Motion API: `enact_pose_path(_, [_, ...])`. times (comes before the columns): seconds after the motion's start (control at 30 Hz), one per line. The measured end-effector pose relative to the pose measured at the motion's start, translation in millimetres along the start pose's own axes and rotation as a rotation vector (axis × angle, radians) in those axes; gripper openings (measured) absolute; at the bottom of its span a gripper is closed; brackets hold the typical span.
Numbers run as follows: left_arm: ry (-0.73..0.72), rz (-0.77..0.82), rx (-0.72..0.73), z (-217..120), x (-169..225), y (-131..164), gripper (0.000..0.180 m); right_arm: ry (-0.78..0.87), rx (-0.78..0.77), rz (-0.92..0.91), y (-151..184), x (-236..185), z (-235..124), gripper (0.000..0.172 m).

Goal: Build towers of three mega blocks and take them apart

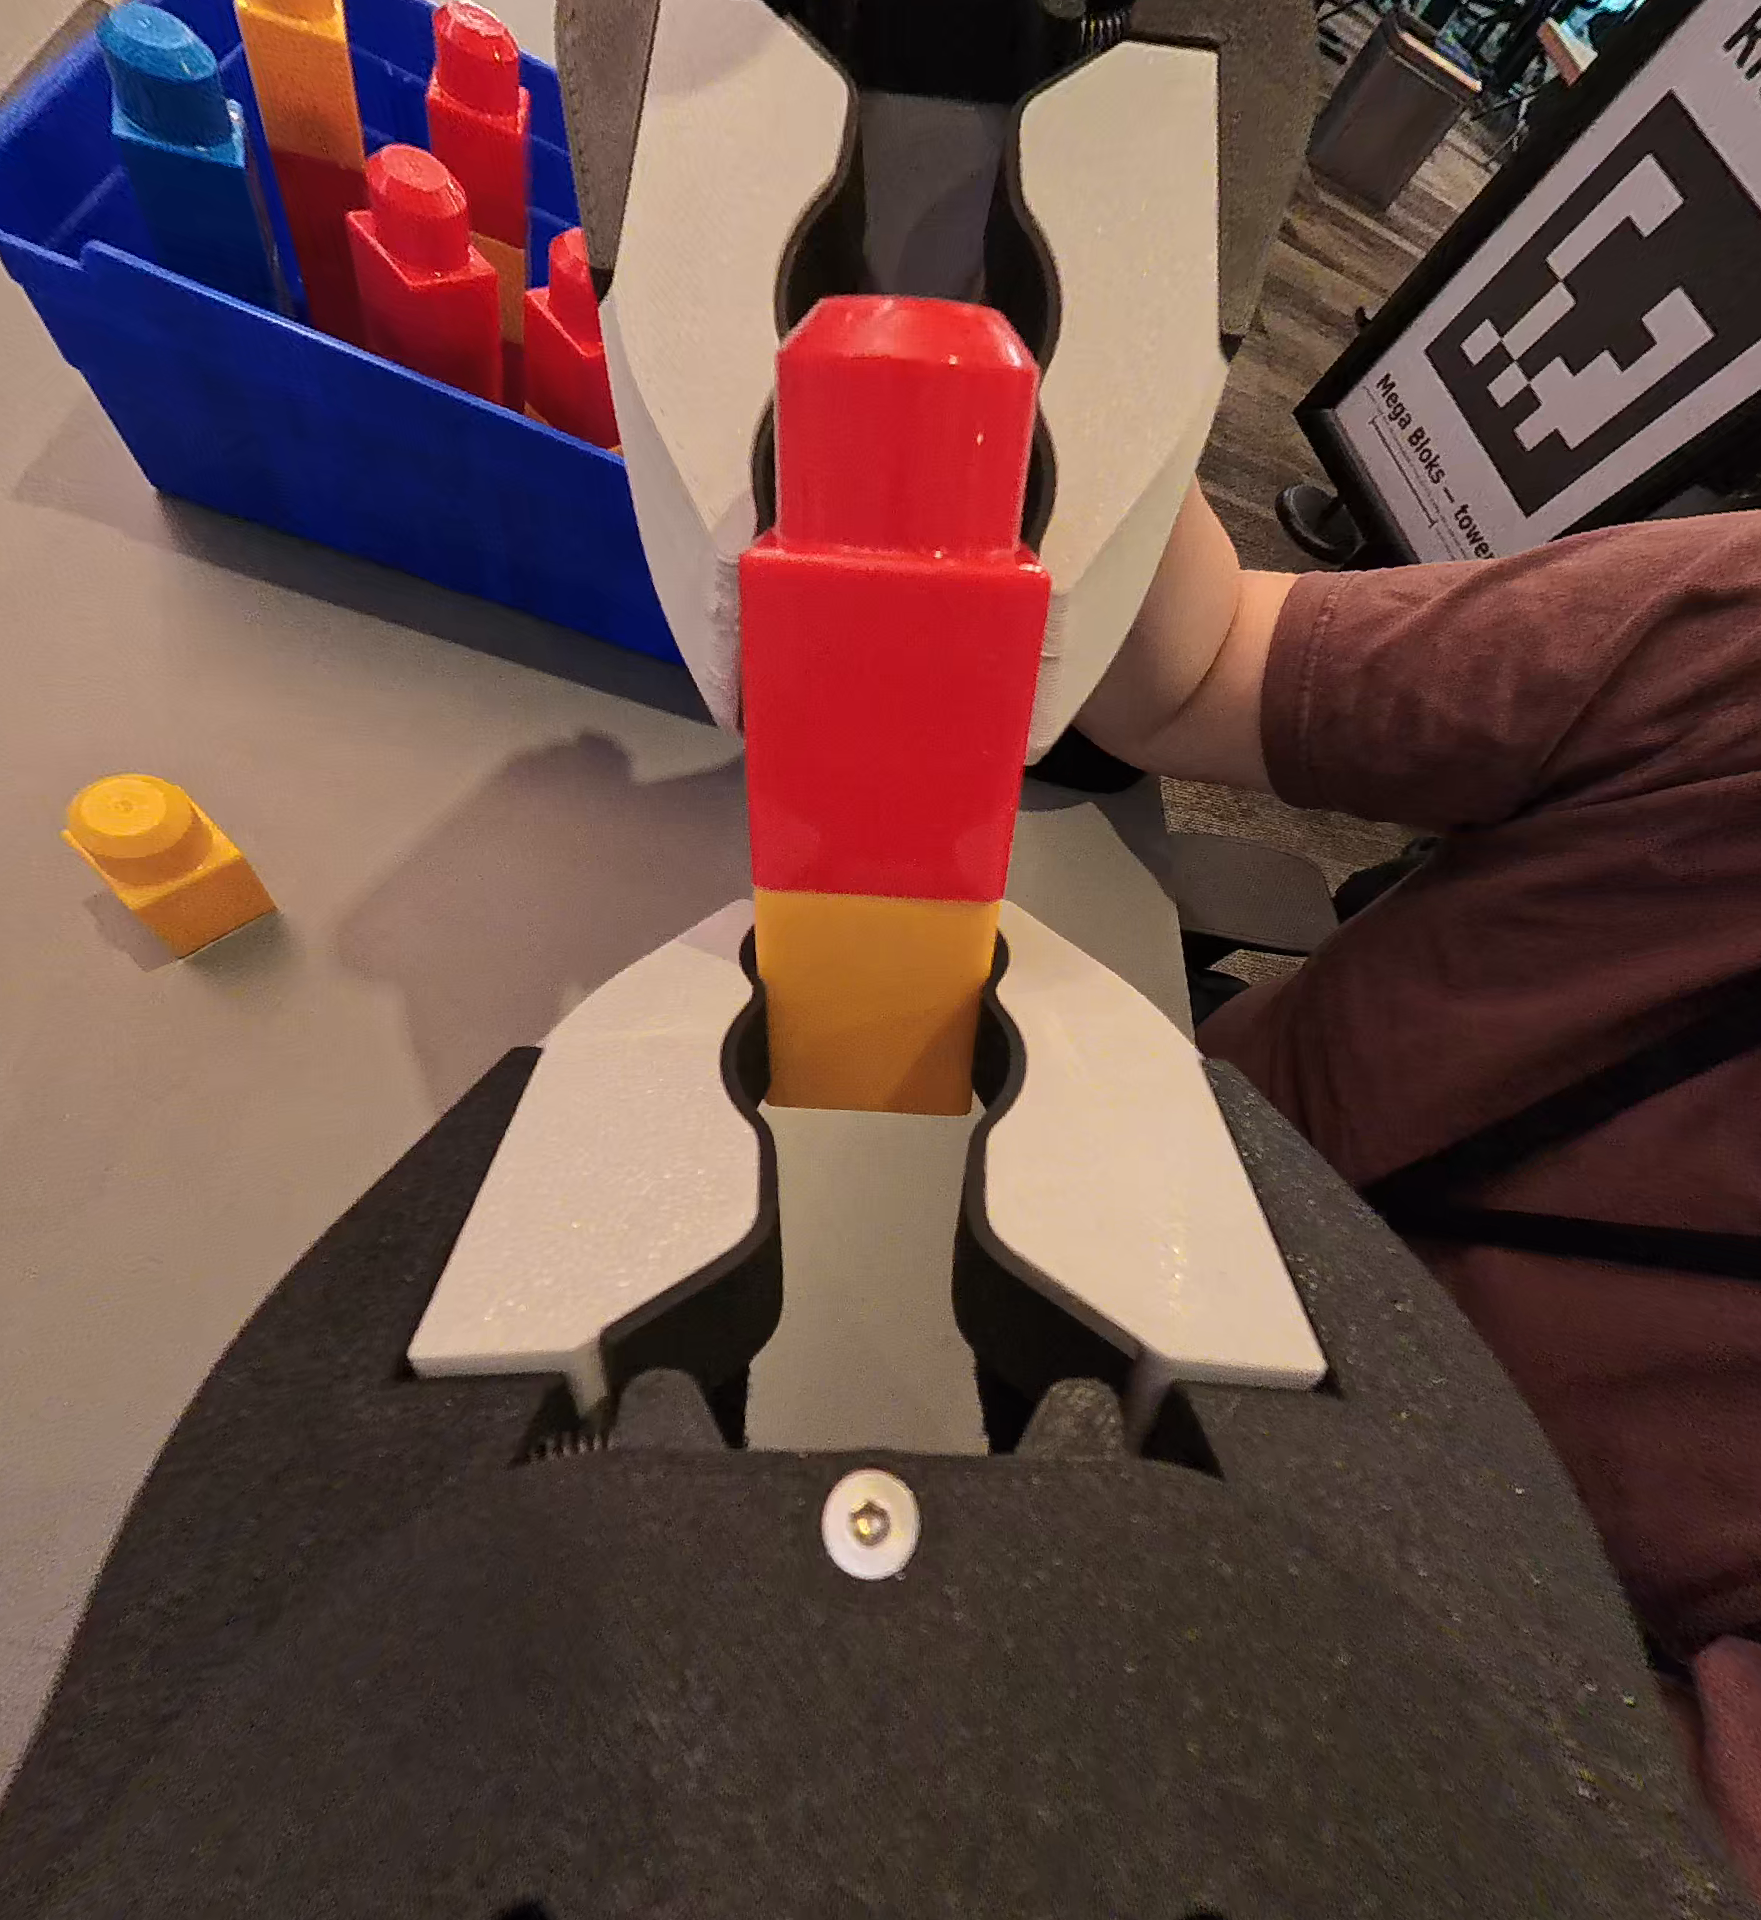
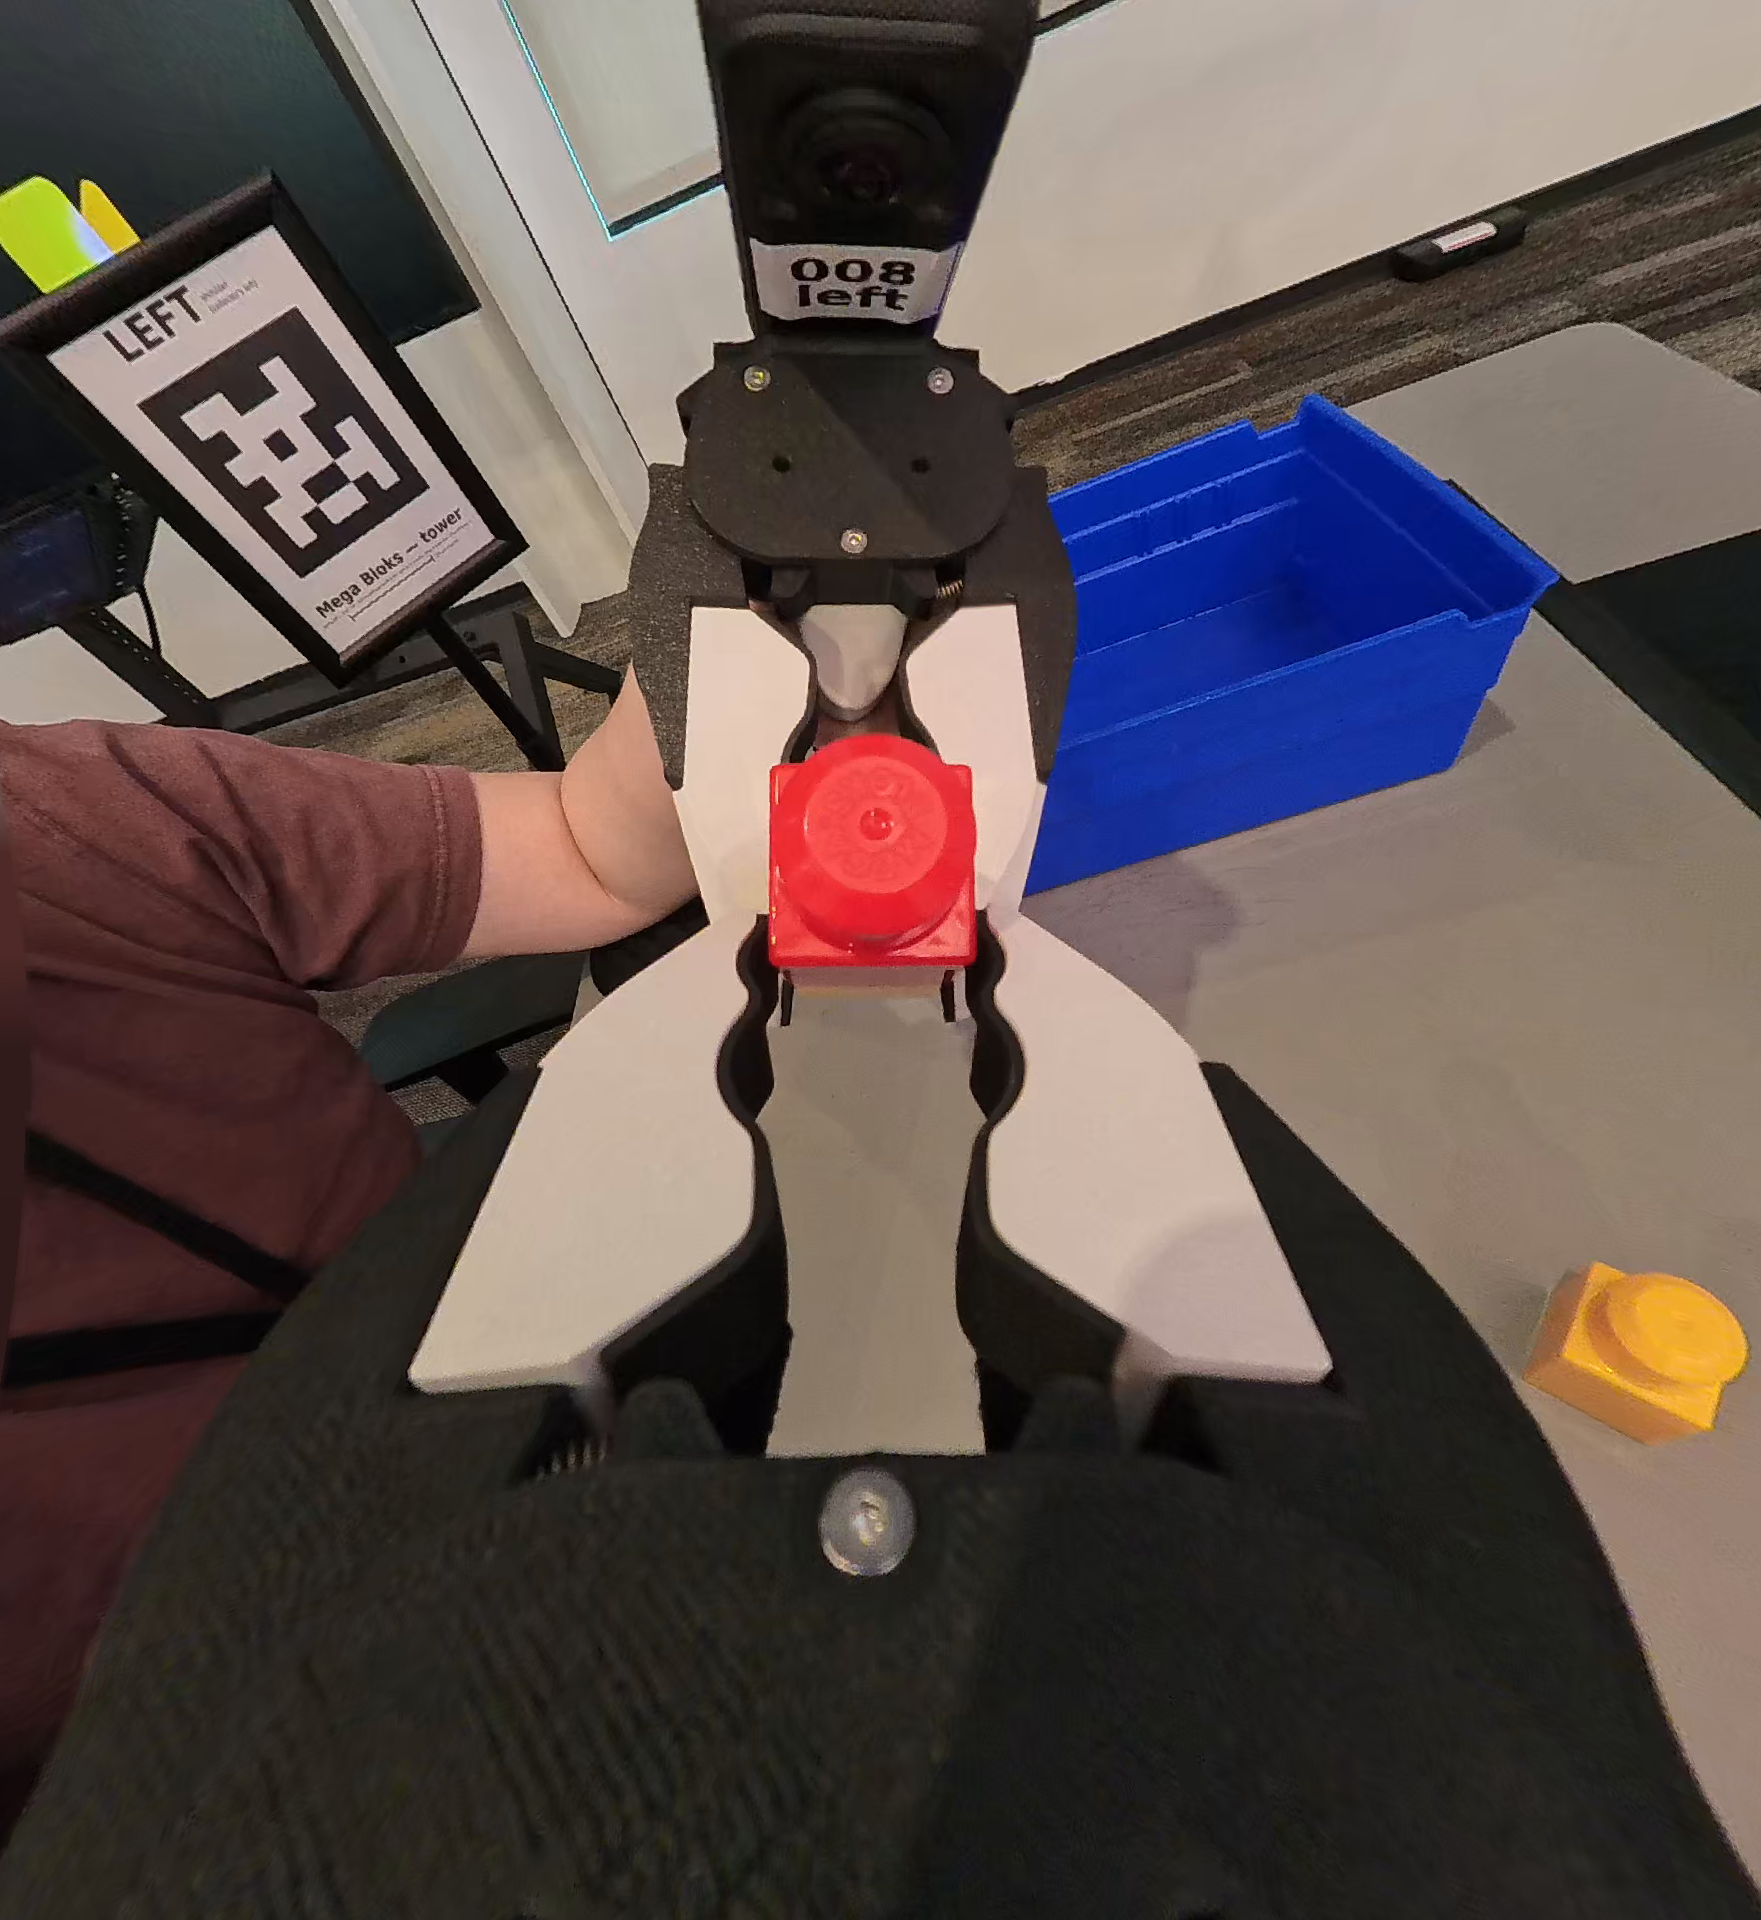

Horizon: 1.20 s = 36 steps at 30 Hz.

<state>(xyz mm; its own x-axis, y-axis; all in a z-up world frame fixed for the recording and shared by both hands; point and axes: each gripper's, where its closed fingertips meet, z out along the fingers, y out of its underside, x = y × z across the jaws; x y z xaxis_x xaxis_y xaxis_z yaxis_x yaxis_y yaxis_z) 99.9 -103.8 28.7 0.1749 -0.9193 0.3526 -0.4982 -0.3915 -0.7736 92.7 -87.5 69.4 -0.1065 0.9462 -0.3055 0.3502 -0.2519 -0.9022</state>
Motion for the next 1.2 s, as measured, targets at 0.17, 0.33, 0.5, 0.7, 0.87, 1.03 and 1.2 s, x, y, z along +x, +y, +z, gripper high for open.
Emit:
enact_pose_path(0.17, [0.023, -0.01, -0.003, 0.7, 2.9, 0.8, 0.035, -0.014, 0.003, 0.011, -0.4, -1.7, 0.3, 0.036])
enact_pose_path(0.33, [0.084, -0.03, 0.071, -4.3, 8.2, -9.2, 0.035, -0.048, 0.111, -0.011, -17.4, -5.9, -1.3, 0.036])
enact_pose_path(0.5, [-0.003, -0.103, 0.327, -49.1, -17.2, -35.9, 0.035, 0.225, 0.529, -0.164, -70.7, 16.5, -42.0, 0.064])
enact_pose_path(0.7, [-0.093, -0.106, 0.503, -101.0, -31.0, -45.2, 0.035, 0.718, 0.278, 0.017, 2.7, 139.8, -36.0, 0.082])
enact_pose_path(0.87, [-0.108, -0.078, 0.523, -113.4, -24.5, -46.5, 0.035, 0.682, -0.148, 0.299, 94.9, 172.9, 3.0, 0.09])
enact_pose_path(1.03, [-0.106, -0.082, 0.52, -114.3, -23.9, -46.1, 0.036, 0.886, -0.369, 0.236, 145.3, 206.9, 1.5, 0.084])
enact_pose_path(1.2, [-0.095, -0.071, 0.482, -104.6, -20.6, -45.2, 0.036, 0.962, -0.34, 0.163, 157.4, 224.4, 8.2, 0.065])
